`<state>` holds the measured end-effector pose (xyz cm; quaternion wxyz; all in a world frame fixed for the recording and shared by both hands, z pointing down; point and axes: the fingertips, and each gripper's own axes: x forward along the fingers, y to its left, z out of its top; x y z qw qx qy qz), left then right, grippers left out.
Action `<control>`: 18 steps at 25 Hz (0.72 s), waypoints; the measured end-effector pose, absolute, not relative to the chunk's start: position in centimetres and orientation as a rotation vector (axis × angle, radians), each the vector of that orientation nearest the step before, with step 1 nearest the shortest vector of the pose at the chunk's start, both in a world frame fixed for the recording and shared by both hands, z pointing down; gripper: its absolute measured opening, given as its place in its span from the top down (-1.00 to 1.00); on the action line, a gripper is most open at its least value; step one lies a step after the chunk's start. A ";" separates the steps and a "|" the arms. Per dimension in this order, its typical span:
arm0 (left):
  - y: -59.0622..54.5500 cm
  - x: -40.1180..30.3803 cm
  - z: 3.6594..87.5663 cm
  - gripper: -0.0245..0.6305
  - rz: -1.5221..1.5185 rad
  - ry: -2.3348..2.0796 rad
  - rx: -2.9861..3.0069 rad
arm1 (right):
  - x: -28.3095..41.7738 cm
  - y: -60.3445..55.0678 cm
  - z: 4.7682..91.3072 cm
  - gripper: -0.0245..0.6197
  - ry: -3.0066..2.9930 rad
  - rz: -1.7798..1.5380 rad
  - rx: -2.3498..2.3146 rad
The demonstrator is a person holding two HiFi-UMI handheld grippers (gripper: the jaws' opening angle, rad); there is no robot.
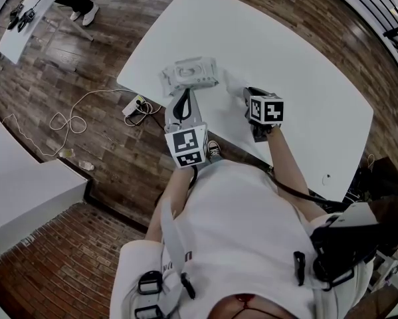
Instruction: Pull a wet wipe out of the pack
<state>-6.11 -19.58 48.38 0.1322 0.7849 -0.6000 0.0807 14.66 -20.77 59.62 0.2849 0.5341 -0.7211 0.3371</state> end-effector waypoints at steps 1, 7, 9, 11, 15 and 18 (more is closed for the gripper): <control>-19.5 -6.1 48.3 0.92 0.235 -1.744 2.280 | 14.7 -20.9 59.4 0.76 -1.931 0.898 1.430; -19.4 -6.0 48.3 0.92 0.231 -1.744 2.279 | 14.9 -20.6 59.5 0.66 -1.931 0.901 1.429; -19.3 -6.0 48.4 0.92 0.234 -1.745 2.279 | 14.9 -20.5 59.3 0.65 -1.936 0.897 1.428; -19.2 -6.0 48.3 0.92 0.232 -1.745 2.277 | 14.5 -20.5 58.8 0.57 -1.959 0.887 1.403; -19.2 -5.9 48.4 0.92 0.227 -1.739 2.274 | 13.7 -20.7 58.5 0.51 -2.006 0.862 1.345; -19.3 -5.9 48.4 0.92 0.225 -1.738 2.271 | 13.5 -21.1 57.8 0.51 -2.027 0.853 1.349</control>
